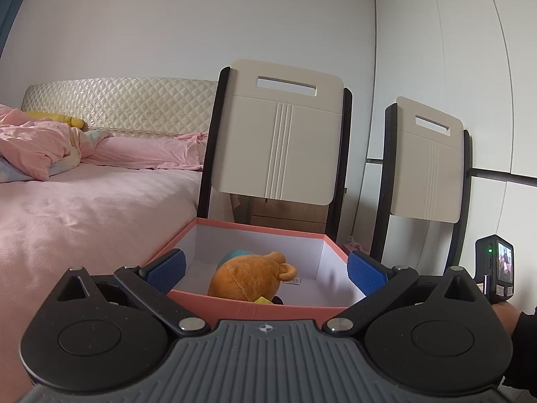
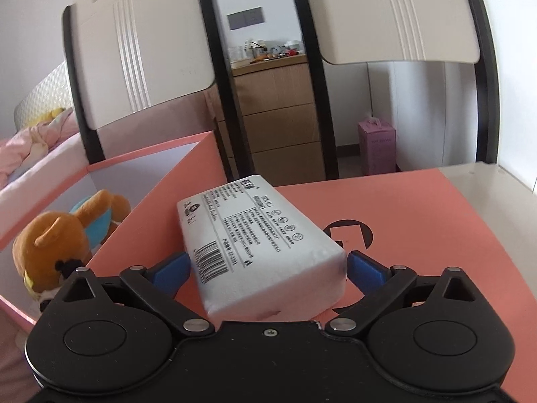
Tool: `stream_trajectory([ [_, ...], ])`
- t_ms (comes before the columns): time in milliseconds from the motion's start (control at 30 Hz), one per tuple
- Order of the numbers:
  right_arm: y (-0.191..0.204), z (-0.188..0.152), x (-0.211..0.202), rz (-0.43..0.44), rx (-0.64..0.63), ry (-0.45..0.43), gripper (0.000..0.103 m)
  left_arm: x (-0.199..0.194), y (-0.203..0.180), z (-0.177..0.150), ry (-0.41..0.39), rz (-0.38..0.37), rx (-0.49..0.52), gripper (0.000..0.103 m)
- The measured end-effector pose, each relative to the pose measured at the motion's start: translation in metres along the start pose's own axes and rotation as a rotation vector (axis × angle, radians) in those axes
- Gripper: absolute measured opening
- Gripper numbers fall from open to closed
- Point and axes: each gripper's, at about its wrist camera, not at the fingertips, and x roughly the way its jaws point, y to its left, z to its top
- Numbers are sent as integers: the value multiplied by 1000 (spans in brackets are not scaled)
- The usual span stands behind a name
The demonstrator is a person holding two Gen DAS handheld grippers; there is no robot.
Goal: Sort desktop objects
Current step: 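Close the right gripper around the white tissue pack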
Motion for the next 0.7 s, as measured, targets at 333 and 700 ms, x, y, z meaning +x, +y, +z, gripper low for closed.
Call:
stream_trajectory([
  [333,4,2,1,-16,2,-7,88,2,-3,0,2,8,4,103],
  [700,2,8,-24,-13,23,-51,71,0,-5,0,-1,9,7,103],
])
